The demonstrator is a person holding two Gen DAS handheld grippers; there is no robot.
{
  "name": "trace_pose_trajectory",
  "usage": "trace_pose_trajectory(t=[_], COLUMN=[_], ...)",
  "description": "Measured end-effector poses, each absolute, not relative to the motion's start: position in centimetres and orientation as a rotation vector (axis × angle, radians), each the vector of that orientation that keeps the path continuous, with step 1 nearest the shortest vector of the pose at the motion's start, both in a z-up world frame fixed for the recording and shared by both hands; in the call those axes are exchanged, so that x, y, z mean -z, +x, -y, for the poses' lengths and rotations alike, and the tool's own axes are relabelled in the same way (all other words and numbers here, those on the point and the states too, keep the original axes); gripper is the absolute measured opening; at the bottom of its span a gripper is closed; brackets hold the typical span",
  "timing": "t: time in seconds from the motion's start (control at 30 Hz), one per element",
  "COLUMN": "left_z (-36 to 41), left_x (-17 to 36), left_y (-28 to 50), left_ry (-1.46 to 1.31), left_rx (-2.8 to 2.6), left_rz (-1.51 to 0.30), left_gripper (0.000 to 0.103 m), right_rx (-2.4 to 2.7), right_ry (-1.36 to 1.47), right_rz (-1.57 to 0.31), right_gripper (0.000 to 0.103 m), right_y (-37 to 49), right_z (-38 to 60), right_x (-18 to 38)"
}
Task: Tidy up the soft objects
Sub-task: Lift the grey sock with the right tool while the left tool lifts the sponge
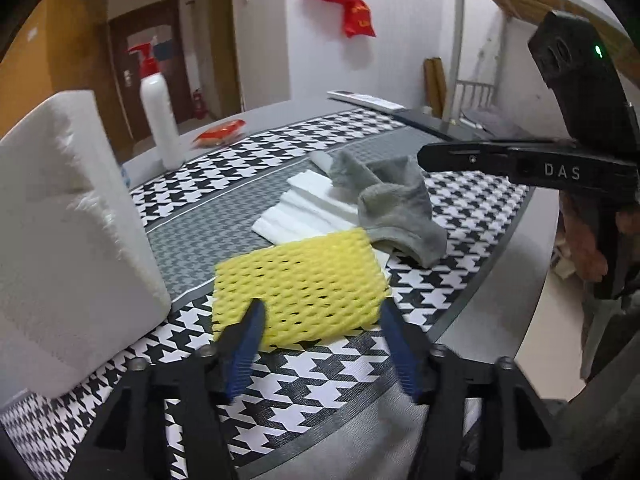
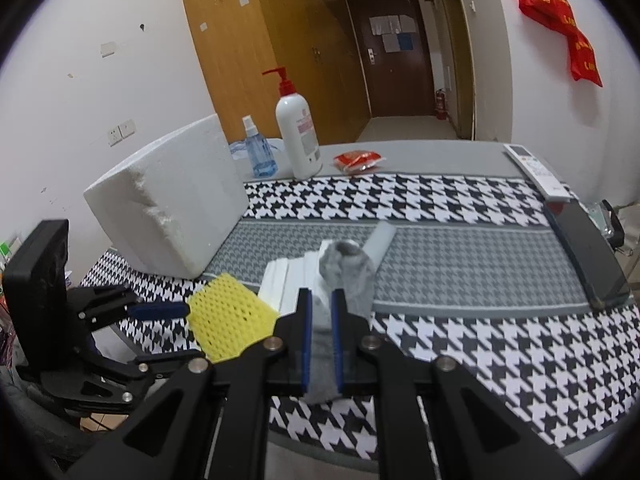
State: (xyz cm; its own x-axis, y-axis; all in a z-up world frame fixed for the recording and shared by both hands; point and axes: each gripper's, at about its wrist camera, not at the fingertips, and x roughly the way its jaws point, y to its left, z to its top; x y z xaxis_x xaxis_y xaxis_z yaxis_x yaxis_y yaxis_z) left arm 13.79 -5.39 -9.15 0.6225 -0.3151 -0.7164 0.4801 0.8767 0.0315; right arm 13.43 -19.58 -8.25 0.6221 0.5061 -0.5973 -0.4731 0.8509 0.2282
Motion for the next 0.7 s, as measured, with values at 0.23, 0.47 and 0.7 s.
trace_pose_trajectory(t=[0.23,0.47,0.7], left_z=[6.1,6.2,6.4], left_x=[10.4,11.0,10.8], left_y=[14.3,14.9,15.4], left_ry=[0.293,0.323,0.332], left_rx=[0.469,0.453,0.443], left_rz=[-0.800,-0.804,-0.817], left_gripper=[0.069,0.053,0.019], right_rx=[-0.543,-0.526,-0.525], right_ry=[0.067,0.078,0.082], right_rz=[-0.723,-0.742,-0.751], right_gripper=[0.012,0.012,0.013], right_y=[13.5,13.6,13.8], right_z=[19.7,19.9,19.8], right_x=[9.0,9.7,10.0])
